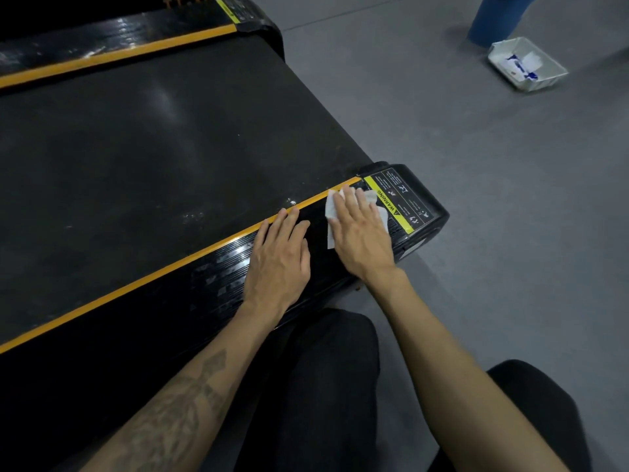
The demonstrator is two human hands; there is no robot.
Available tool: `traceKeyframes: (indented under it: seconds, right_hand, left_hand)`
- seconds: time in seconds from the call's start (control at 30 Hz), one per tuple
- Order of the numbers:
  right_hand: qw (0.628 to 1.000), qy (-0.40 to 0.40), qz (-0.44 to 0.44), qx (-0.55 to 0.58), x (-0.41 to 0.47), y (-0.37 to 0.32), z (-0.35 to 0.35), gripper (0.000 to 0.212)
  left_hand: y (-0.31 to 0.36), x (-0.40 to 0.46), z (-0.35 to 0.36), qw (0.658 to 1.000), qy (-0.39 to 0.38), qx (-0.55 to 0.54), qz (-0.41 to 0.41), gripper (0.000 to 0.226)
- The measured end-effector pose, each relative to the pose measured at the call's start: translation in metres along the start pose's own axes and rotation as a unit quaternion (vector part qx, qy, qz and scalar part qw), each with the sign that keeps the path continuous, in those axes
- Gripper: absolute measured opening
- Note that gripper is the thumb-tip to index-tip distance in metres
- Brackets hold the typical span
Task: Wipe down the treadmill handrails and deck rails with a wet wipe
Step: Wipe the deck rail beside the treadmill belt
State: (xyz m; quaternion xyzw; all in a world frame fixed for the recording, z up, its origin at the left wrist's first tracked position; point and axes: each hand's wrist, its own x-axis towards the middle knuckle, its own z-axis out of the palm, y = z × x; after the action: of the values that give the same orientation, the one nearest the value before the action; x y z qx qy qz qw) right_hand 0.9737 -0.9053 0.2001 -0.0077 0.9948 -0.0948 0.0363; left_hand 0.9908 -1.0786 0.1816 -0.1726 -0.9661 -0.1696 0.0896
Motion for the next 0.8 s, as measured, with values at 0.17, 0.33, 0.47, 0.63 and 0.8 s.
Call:
traceKeyframes:
  seconds: [0.17,0.33,0.47,0.63,0.8]
  right_hand:
    - [0.997,-0.024,-0.070,-0.021,-0.002,-0.017,0.008,0.059]
    - [0.999,-0.008,-0.044,-0.016,0.016,0.002,0.000,0.058]
    - [1.000,0.023,0.010,-0.010,-0.001,-0.015,0.011,0.058]
    - [0.995,-0.009,-0.094,-0.031,0.016,-0.013,0.008,0.058]
    - [0.999,0.038,0.000,-0.009,0.020,-0.003,0.002,0.057]
  left_hand:
    - [0.000,0.002,-0.001,1.000,0.000,-0.002,0.002,0.040]
    - [0.002,0.002,-0.003,1.000,-0.006,-0.004,-0.005,0.039]
    - [0.003,0.002,-0.003,1.000,-0.011,-0.006,-0.009,0.041]
    - [0.003,0.003,-0.002,1.000,-0.008,-0.010,-0.009,0.043]
    - [0.003,0.005,-0.001,1.000,-0.011,0.008,-0.008,0.044]
